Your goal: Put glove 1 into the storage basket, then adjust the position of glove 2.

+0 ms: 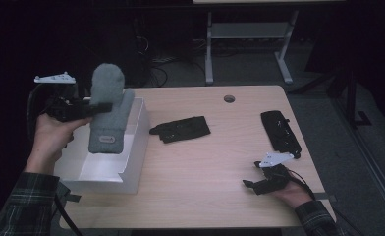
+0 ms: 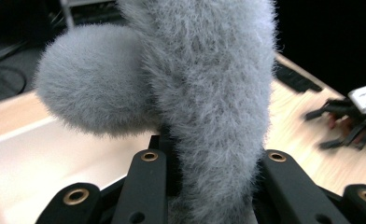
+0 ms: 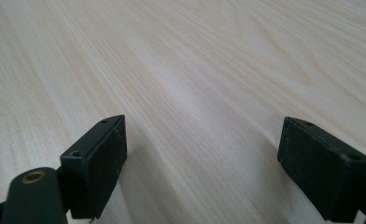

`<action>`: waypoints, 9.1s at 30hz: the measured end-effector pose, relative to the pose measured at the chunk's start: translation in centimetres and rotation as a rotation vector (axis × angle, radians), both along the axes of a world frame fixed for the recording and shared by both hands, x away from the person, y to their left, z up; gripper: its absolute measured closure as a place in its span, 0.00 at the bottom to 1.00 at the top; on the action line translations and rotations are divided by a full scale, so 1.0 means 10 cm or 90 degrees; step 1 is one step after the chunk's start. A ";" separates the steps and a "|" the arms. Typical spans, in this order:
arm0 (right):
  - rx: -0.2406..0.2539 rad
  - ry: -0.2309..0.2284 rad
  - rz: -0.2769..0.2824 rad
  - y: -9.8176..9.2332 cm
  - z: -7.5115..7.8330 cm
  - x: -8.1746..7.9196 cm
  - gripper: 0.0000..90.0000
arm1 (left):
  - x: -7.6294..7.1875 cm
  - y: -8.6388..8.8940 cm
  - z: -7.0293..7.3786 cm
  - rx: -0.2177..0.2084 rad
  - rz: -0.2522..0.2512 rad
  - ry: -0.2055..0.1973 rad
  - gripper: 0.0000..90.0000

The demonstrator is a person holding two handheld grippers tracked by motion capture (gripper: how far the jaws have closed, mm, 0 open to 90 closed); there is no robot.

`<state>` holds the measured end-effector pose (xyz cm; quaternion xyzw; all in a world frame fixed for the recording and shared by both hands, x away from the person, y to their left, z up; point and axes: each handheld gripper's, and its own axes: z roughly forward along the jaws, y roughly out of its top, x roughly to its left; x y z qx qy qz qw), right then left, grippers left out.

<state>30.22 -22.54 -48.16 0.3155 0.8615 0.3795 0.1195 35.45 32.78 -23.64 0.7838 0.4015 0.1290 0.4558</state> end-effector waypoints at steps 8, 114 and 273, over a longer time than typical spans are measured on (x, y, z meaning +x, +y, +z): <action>-0.001 0.003 -0.003 0.01 0.00 0.01 0.17 | 0.12 0.22 -0.51 0.017 0.029 0.061 0.80; -0.004 0.010 -0.035 0.02 0.00 0.02 0.12 | -0.18 -1.89 -1.63 0.125 -0.154 0.040 0.15; -0.083 0.076 -0.026 -0.26 0.26 0.20 1.00 | -0.32 -1.82 -2.41 0.154 -0.184 -0.007 0.14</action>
